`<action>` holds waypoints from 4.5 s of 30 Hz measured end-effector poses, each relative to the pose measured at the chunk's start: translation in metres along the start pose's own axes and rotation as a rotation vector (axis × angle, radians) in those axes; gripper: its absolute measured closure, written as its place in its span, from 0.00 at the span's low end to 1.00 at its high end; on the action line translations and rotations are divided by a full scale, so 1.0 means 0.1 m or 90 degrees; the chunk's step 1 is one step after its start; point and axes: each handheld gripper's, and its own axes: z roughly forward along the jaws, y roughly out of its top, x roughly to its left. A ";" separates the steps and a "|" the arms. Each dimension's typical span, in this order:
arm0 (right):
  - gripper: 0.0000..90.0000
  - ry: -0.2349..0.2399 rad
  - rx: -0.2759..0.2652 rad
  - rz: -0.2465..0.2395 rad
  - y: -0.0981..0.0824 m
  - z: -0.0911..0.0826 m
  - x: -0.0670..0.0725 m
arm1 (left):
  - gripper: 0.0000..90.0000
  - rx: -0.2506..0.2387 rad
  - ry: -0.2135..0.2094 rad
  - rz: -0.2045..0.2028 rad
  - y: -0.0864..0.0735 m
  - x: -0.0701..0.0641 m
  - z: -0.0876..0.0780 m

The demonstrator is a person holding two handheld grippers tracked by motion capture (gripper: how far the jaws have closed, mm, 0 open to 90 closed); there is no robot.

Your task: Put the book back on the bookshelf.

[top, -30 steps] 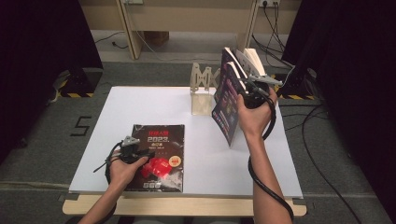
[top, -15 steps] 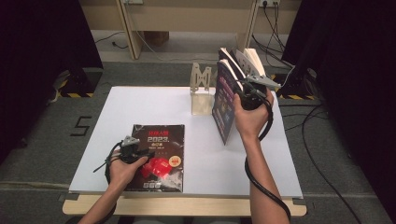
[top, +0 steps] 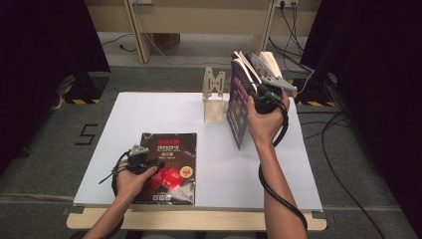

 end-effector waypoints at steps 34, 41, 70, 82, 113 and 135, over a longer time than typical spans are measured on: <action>0.92 -0.014 -0.020 0.012 0.09 0.19 -0.02 | 0.69 -0.005 0.000 -0.002 0.00 0.01 0.00; 0.92 -0.016 -0.023 0.012 0.11 0.23 -0.03 | 0.69 -0.002 0.002 0.001 0.00 0.02 -0.01; 0.92 -0.023 -0.033 0.016 0.19 0.44 -0.01 | 0.70 -0.005 0.001 -0.002 0.00 0.02 0.00; 0.92 -0.036 -0.032 0.013 0.18 0.57 0.00 | 0.69 -0.005 -0.001 -0.002 0.00 0.02 -0.01; 0.92 -0.078 -0.013 -0.014 0.09 0.71 0.01 | 0.69 -0.008 -0.006 -0.001 -0.01 0.02 0.00; 0.87 -0.094 -0.023 -0.035 0.06 0.40 -0.02 | 0.69 -0.007 -0.007 0.004 -0.02 0.00 0.00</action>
